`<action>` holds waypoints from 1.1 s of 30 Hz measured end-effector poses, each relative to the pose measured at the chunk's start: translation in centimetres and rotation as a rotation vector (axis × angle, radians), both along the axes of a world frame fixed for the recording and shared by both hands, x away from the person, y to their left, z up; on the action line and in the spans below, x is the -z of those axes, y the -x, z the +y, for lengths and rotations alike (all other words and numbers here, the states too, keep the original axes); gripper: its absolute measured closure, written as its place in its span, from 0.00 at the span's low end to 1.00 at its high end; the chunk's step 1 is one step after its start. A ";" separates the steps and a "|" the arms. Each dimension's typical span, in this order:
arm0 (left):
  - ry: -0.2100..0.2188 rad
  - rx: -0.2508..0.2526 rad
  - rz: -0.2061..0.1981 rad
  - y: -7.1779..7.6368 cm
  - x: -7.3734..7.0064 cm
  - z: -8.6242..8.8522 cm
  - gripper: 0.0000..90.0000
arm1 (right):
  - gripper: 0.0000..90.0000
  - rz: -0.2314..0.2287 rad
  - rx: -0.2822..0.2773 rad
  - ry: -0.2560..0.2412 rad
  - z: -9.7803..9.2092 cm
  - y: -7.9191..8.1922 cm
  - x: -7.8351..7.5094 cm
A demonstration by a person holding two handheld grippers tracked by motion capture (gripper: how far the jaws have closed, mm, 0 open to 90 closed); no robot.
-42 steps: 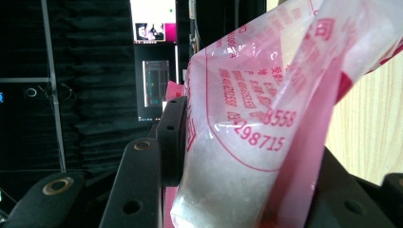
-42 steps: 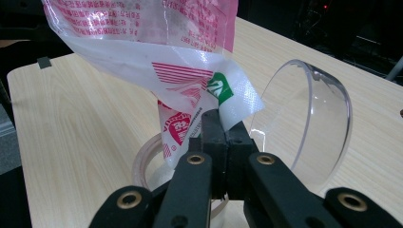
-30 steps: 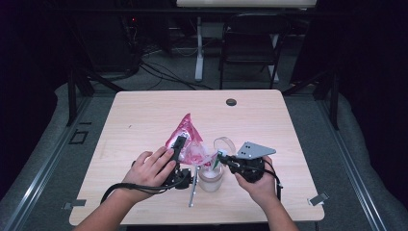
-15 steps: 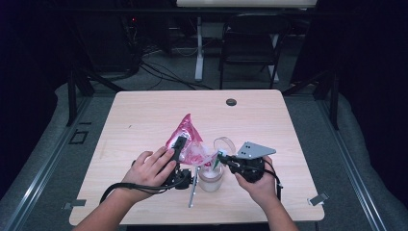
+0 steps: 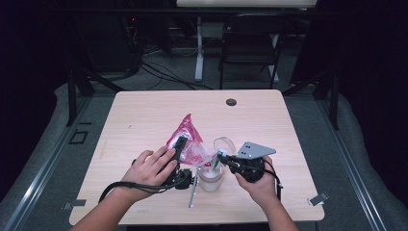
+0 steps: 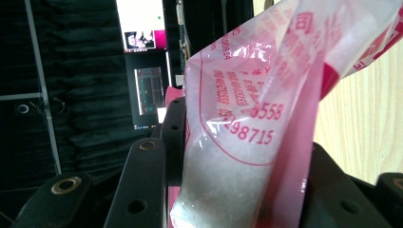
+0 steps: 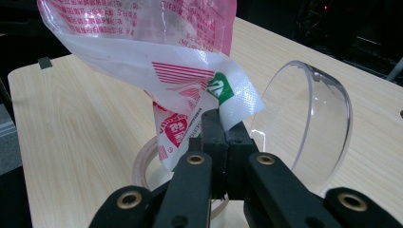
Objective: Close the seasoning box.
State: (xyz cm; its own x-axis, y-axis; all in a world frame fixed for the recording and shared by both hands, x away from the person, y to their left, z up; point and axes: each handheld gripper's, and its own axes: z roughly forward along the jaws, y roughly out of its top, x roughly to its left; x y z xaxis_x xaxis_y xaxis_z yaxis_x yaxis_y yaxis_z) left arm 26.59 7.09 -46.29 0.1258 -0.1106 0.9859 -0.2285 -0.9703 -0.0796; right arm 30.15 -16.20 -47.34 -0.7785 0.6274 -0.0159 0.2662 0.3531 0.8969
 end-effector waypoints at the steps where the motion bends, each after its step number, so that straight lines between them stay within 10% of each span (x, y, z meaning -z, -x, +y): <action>1: 0.002 -0.004 0.011 0.0 0.0 0.0 0.72 | 1.00 0.000 0.000 0.000 0.0 0.0 0.0; 33: -0.114 0.036 0.006 0.3 0.0 -0.2 0.72 | 1.00 -0.002 0.002 0.015 0.0 0.0 0.1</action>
